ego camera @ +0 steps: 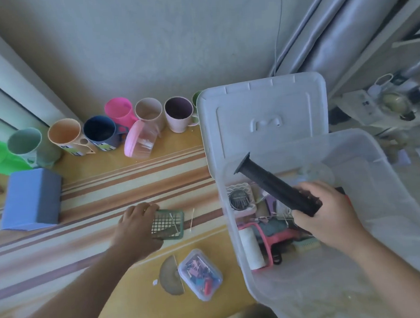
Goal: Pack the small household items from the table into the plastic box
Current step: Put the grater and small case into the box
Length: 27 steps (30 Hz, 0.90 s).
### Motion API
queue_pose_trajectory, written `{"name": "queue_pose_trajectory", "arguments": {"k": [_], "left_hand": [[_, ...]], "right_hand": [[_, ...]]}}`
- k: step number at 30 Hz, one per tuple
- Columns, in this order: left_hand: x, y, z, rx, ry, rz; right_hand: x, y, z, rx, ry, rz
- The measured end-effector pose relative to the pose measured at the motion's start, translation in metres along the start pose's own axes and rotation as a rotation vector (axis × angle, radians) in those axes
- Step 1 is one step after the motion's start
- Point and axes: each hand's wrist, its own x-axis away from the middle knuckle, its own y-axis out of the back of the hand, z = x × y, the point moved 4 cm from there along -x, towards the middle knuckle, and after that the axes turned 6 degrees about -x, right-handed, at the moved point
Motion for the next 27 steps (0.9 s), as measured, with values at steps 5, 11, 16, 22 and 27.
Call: {"name": "queue_pose_trajectory", "arguments": {"k": [5, 11, 16, 22, 27], "left_hand": [[0.055, 0.068, -0.006, 0.053, 0.143, -0.203], [0.081, 0.134, -0.104, 0.226, 0.178, -0.343], [0.068, 0.137, -0.200, 0.214, 0.022, -0.394], [0.050, 0.097, -0.274, 0.151, -0.083, -0.238], [0.040, 0.073, -0.301, 0.185, -0.043, -0.173]], "right_hand": [[-0.008, 0.041, -0.056, 0.139, -0.064, 0.258], [-0.001, 0.006, -0.099, 0.304, 0.017, 0.727], [-0.007, -0.028, -0.107, 0.354, 0.120, 0.887], [-0.010, -0.004, -0.105, 0.209, 0.074, 0.844], [-0.009, 0.055, -0.062, -0.040, 0.132, 0.668]]}}
